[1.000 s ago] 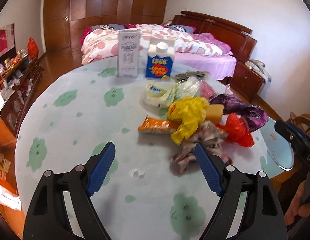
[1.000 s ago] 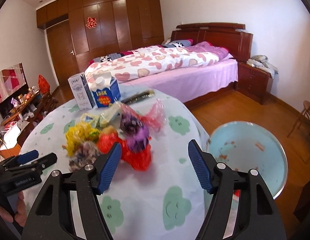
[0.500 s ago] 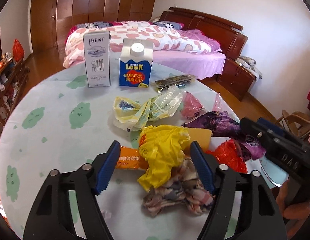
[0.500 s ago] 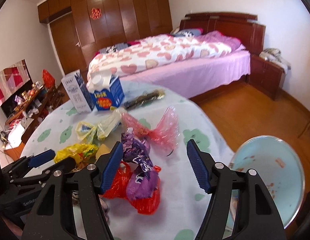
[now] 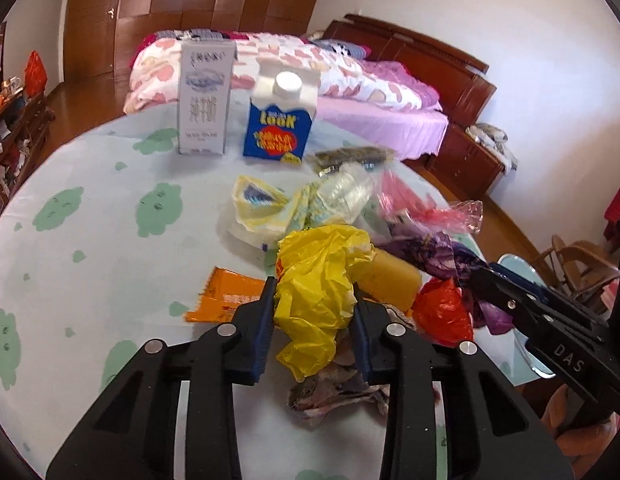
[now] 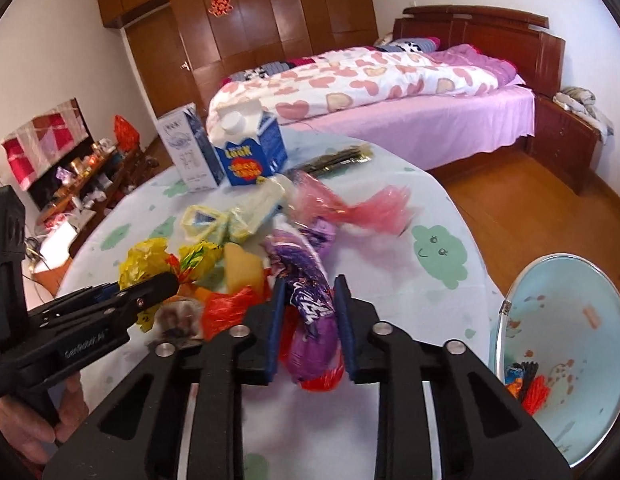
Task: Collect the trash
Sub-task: 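Grasp the yellow plastic bag with the left tool while the right tool grasps the purple wrapper, then lift the yellow bag and purple wrapper toward the wastebasket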
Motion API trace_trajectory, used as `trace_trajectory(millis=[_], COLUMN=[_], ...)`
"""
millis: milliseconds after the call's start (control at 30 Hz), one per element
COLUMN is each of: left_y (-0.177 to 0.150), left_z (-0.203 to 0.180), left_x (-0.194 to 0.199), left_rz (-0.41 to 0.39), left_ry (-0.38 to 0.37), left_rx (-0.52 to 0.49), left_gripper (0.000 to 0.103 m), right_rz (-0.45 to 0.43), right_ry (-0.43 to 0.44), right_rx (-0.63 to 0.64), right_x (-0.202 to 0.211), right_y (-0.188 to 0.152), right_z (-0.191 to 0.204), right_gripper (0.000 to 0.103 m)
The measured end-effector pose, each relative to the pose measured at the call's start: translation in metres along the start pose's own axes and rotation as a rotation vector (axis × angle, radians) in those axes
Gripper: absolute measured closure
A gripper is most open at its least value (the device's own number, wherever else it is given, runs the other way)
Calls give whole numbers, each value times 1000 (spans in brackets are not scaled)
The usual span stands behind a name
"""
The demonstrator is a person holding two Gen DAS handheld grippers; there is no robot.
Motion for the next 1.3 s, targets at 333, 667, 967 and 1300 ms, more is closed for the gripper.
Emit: trace_trajectory(millis=[333, 667, 967, 1300], left_y=[5, -3, -17, -28], left_z=[-2, -11, -32, -73], left_x=[58, 92, 107, 115], left_rz=[-125, -170, -180, -186], left_ry=[28, 44, 31, 1], left_rx=[-1, -7, -52, -137], left_gripper=[70, 70, 70, 70], right_rz=[-152, -190, -261, -313], right_ry=[52, 121, 33, -26], right_rx=[-31, -17, -31, -44], right_x=[53, 88, 120, 156], right_y=[3, -6, -19, -30], right_z=[13, 27, 18, -3], right_gripper=[82, 82, 82, 82])
Point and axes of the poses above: each gripper's, at about its wrist camera, not at the fingertips, and x roughly against the way its jaws point, z to its left, y to its top, the point moved 3 cm from there along -x, roughly the way its jaws point, and after that the axes turned 6 degrees about x, right-handed, at the moved point
